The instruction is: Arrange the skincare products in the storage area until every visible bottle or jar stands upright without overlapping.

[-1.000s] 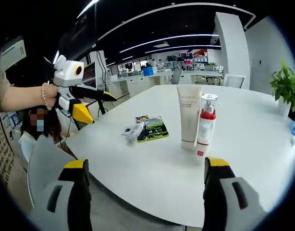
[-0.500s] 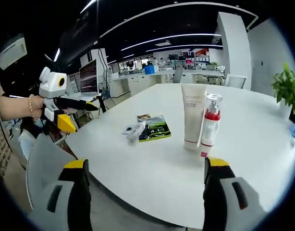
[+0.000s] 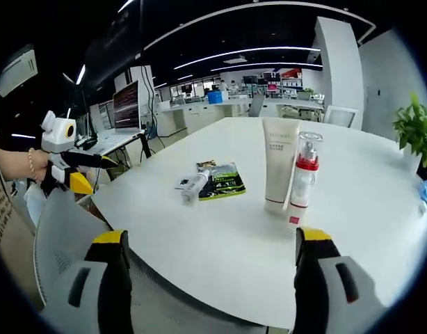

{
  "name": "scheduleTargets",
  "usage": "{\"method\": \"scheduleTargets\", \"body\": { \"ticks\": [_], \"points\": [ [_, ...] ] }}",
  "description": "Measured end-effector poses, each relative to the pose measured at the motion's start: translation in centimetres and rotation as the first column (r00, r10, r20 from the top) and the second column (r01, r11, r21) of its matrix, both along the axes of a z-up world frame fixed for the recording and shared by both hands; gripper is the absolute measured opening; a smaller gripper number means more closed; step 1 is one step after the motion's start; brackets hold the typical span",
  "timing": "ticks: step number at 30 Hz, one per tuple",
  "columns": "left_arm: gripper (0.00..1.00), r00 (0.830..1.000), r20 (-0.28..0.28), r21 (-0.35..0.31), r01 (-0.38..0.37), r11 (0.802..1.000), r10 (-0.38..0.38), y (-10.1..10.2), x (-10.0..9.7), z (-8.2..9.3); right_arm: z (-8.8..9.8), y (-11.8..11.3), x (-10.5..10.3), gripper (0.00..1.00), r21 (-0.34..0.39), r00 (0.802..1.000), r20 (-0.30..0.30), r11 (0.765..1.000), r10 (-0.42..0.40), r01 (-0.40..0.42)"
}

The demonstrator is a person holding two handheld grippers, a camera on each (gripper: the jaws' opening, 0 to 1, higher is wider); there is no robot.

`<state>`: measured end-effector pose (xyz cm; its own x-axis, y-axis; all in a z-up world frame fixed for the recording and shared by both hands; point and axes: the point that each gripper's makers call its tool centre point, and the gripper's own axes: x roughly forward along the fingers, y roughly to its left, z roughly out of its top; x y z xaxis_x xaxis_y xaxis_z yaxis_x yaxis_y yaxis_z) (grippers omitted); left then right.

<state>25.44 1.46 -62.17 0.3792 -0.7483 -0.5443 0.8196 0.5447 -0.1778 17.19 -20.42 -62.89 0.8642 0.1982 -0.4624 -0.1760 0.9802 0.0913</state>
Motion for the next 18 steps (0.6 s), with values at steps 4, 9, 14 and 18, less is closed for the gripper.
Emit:
{"method": "scheduleTargets", "body": {
  "ticks": [4, 9, 14, 18],
  "points": [
    [0.94, 1.000, -0.015, 0.006, -0.018, 1.000, 0.018, 0.7, -0.5, -0.7, 0.0, 0.2, -0.1, 0.97, -0.003, 1.000, -0.003, 1.000, 0.006, -0.006],
    [0.93, 1.000, -0.014, 0.024, -0.017, 1.000, 0.017, 0.8, -0.8, -1.2, -0.1, 0.3, -0.1, 0.98, -0.002, 1.000, -0.009, 1.000, 0.008, -0.008],
    [0.93, 1.000, -0.018, 0.024, -0.022, 0.999, 0.022, 0.8, -0.7, -1.3, -0.2, 0.3, -0.1, 1.00, 0.003, 1.000, -0.009, 1.000, 0.014, -0.014],
    [0.93, 1.000, -0.022, 0.029, -0.019, 0.999, 0.020, 0.8, -0.8, -1.3, -0.4, 0.3, -0.2, 1.00, -0.007, 1.000, -0.014, 1.000, 0.022, -0.022]
  ]
}}
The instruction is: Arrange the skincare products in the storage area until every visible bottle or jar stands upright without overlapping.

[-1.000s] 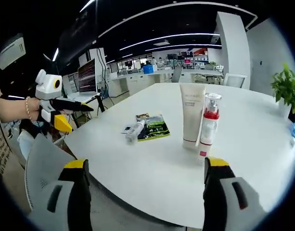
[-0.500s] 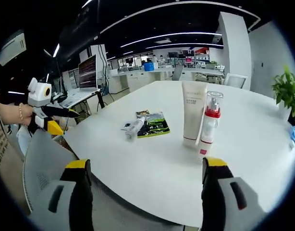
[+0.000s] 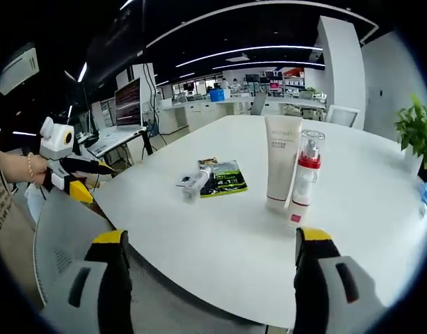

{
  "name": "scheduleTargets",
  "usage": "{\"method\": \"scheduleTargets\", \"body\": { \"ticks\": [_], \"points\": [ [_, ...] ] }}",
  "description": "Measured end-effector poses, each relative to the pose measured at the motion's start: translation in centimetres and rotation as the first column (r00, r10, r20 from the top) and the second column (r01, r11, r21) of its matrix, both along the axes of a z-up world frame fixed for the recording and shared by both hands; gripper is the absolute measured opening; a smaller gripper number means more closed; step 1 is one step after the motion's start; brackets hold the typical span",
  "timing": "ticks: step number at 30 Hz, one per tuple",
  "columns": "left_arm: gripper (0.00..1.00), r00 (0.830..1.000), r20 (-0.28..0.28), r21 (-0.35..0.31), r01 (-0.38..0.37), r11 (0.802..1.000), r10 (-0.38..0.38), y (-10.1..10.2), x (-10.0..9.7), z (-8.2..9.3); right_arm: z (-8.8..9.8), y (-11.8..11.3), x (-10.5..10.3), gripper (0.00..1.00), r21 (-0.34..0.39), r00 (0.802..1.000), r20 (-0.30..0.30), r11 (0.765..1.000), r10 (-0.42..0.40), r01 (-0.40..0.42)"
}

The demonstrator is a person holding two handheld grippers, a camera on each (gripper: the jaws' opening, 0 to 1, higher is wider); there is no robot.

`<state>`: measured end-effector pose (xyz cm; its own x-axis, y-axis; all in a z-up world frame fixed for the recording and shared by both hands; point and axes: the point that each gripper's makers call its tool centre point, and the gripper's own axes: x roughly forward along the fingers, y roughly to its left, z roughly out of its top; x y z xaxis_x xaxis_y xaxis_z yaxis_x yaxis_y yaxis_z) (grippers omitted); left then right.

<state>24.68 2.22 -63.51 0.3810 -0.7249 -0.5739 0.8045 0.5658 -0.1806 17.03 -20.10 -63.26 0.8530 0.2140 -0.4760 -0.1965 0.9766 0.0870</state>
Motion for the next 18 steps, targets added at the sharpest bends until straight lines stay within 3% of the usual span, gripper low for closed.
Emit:
{"method": "scheduleTargets", "body": {
  "ticks": [9, 10, 11, 12, 18],
  "points": [
    [0.95, 1.000, -0.023, -0.038, -0.006, 0.999, 0.005, -1.0, 0.6, 1.3, 0.1, 0.0, 0.0, 0.99, 0.001, 1.000, -0.001, 1.000, 0.000, 0.000],
    [0.94, 0.999, -0.036, -0.019, -0.012, 1.000, 0.011, -0.9, 0.7, 1.0, 0.0, 0.0, 0.0, 0.99, 0.000, 1.000, -0.001, 1.000, 0.000, 0.000],
    [0.92, 0.998, -0.061, 0.057, -0.015, 0.998, 0.018, -0.3, 0.6, 0.1, 0.0, 0.0, 0.0, 0.99, -0.002, 1.000, -0.001, 1.000, -0.001, 0.001],
    [0.91, 0.998, -0.065, 0.082, -0.012, 0.997, 0.018, -0.2, 0.8, -0.2, 0.0, 0.0, 0.0, 0.99, -0.002, 1.000, -0.001, 1.000, 0.000, 0.000],
    [0.93, 0.995, -0.086, 0.113, -0.041, 0.993, 0.050, -1.4, 2.2, -0.8, -0.1, 0.3, -0.1, 0.99, -0.034, 1.000, -0.007, 0.999, 0.023, -0.023]
  ]
}}
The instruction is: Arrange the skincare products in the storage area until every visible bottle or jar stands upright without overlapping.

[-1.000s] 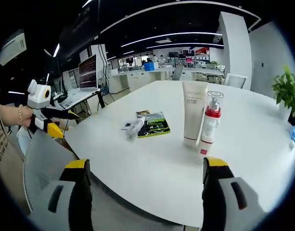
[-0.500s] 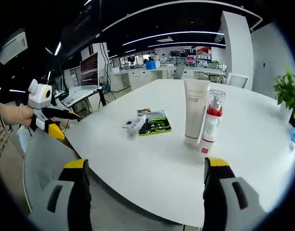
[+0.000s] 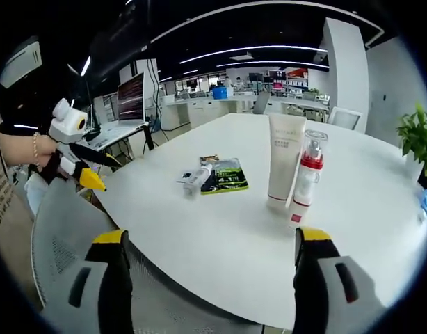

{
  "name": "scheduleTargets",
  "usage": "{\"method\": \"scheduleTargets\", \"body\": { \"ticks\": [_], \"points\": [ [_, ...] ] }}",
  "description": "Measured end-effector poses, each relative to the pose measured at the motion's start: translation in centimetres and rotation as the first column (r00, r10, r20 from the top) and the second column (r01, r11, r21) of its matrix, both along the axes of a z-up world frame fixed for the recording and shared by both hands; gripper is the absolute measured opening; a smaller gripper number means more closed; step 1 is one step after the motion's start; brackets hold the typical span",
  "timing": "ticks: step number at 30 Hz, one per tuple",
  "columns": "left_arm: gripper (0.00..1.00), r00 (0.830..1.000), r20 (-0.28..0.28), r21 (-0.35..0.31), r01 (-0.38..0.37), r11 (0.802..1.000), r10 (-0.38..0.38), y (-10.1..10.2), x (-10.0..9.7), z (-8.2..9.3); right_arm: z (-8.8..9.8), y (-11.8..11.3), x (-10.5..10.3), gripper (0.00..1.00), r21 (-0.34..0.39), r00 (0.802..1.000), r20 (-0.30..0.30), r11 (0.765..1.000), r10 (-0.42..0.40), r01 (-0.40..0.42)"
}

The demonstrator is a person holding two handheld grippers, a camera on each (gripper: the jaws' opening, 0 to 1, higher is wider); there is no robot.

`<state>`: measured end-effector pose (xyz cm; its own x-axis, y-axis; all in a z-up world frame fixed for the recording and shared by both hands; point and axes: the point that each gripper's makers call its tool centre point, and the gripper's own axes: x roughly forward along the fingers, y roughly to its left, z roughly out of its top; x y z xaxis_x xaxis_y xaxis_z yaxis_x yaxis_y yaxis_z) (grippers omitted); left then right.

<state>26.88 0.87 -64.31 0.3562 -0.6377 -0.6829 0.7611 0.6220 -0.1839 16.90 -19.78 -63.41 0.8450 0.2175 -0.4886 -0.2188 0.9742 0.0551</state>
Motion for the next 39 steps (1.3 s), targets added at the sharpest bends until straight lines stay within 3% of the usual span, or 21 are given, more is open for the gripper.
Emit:
{"method": "scheduleTargets", "body": {
  "ticks": [7, 15, 25, 32, 39],
  "points": [
    [0.93, 0.999, -0.024, 0.042, -0.023, 0.999, 0.024, -1.9, 1.8, -0.4, 0.2, -0.2, 0.1, 0.97, -0.002, 1.000, 0.005, 1.000, -0.008, 0.008],
    [0.92, 0.999, -0.036, 0.094, 0.000, 0.996, 0.004, -4.8, 4.3, -0.8, 0.1, -0.5, 0.1, 0.97, 0.006, 1.000, 0.002, 1.000, -0.021, 0.021],
    [0.88, 0.994, -0.108, 0.144, 0.016, 0.989, -0.001, -8.6, 6.3, -3.6, 0.1, -1.5, 0.2, 0.95, 0.018, 0.998, 0.005, 0.997, -0.070, 0.070],
    [0.80, 0.988, -0.152, 0.202, 0.053, 0.978, -0.022, -10.5, 7.4, -5.3, -0.1, -2.0, 0.2, 0.93, 0.014, 0.996, 0.004, 0.995, -0.094, 0.094],
    [0.67, 0.987, -0.158, 0.252, 0.074, 0.965, -0.034, -11.3, 9.0, -6.4, 0.0, -2.4, 0.2, 0.92, 0.017, 0.992, 0.002, 0.992, -0.125, 0.125]
  ]
}}
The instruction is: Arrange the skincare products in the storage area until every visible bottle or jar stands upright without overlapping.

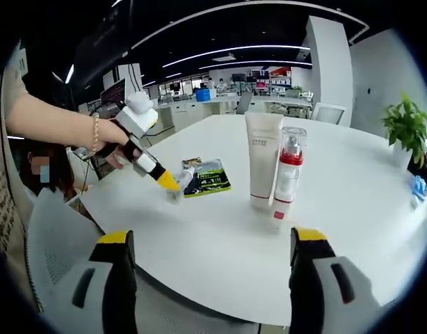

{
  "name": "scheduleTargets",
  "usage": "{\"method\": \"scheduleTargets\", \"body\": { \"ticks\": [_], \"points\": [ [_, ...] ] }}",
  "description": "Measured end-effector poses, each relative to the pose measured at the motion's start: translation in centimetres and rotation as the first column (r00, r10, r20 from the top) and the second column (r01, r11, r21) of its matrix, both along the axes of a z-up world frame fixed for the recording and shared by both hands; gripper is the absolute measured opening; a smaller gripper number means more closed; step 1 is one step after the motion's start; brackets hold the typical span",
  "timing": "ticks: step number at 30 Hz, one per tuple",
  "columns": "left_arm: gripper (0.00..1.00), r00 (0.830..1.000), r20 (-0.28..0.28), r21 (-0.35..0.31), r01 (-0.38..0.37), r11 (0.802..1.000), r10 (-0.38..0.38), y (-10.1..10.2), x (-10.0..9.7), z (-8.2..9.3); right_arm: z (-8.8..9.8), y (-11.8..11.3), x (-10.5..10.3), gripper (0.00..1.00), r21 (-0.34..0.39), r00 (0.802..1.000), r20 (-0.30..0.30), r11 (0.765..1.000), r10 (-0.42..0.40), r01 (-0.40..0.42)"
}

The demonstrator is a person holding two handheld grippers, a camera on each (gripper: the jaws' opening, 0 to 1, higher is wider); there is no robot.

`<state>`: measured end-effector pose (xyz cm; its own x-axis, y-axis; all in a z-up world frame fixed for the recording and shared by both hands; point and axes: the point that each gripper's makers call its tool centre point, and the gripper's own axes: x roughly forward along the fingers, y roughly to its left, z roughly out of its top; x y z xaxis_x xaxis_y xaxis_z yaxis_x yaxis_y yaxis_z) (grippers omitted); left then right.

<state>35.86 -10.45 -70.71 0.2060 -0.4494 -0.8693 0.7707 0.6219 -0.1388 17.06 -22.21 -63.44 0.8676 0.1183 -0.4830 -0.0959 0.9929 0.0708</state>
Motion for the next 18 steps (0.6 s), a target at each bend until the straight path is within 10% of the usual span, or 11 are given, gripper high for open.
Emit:
{"method": "scheduleTargets", "body": {
  "ticks": [18],
  "points": [
    [0.42, 0.993, -0.018, 0.194, 0.116, 0.974, -0.115, -0.6, 3.0, -2.9, -0.5, -0.7, -0.1, 0.91, -0.021, 0.999, -0.021, 0.999, -0.030, 0.029]
  ]
}}
